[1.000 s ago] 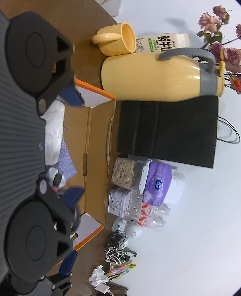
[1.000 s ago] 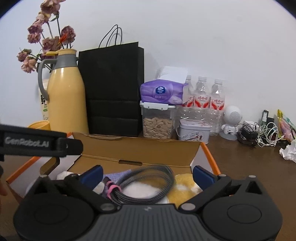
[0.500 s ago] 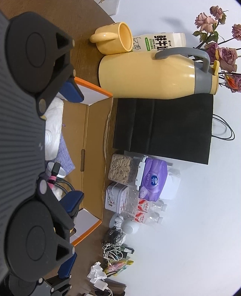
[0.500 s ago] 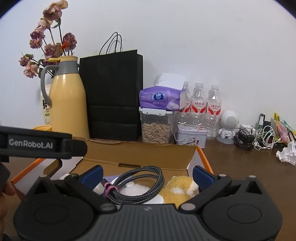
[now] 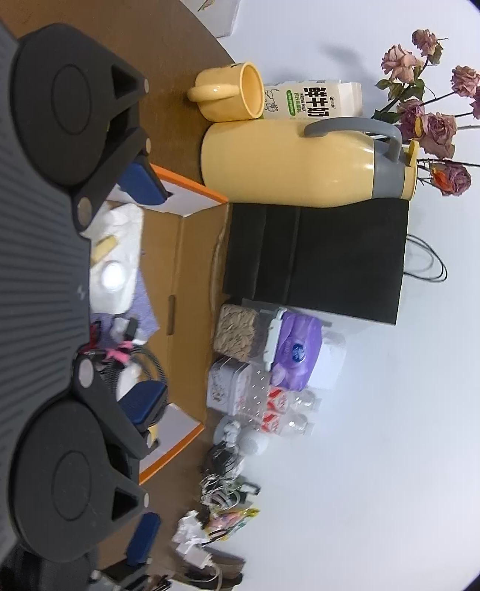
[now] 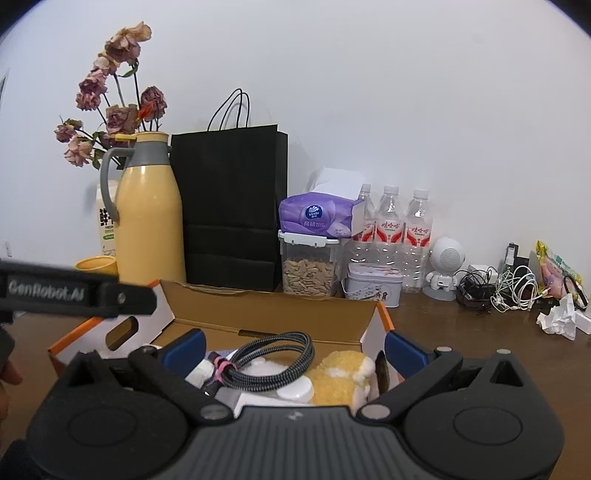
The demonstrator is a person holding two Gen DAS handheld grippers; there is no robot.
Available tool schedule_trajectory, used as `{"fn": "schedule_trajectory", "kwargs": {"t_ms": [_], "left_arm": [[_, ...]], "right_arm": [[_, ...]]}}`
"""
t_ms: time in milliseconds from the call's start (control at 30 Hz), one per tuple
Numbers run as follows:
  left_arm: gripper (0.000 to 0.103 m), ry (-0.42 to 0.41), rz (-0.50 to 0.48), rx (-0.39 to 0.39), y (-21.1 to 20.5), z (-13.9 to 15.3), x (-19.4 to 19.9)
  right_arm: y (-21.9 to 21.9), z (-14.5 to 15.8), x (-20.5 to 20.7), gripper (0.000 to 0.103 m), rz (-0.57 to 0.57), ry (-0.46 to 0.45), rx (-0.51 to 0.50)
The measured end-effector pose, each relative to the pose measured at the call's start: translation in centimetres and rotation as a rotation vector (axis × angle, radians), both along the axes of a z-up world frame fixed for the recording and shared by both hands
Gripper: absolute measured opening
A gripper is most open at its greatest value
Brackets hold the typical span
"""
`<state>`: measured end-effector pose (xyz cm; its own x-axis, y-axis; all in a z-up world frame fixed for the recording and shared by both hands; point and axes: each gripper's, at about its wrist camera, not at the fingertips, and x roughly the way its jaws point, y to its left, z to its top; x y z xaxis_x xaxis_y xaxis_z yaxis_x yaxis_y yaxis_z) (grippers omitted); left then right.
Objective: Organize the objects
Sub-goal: 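Withdraw both tools from the box toward the caps on the table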
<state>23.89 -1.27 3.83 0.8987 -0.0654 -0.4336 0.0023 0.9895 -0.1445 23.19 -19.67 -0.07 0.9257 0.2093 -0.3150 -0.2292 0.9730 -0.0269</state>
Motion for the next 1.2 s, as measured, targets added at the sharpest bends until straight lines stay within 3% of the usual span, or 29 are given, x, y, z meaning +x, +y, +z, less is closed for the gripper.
{"fn": "schedule_trajectory", "kwargs": {"t_ms": [333,633,833,1200], "left_arm": [[0.103,-0.006,-0.051,0.042,-0.4,-1.5,-4.3],[0.103,-0.015,-0.054,0.020,1.1,-3.4,-7.2],[0.103,-0.006,-0.100,0.057,0.9,-4.2,-7.7],[0.103,0.031,-0.063,0.037,1.7,-5.8,-7.4]], "right_arm": [[-2.0,-1.1,-3.4,0.103,-0.002,0.038,-0.025],[-3.7,-3.6,-5.7,0.103,-0.011,0.112,-0.052],[-3.8,-4.6,-6.6,0.103,0.002,0.128,-0.065],[-3.6,-6.2,-6.0,0.103,0.002,0.189,-0.063]]}}
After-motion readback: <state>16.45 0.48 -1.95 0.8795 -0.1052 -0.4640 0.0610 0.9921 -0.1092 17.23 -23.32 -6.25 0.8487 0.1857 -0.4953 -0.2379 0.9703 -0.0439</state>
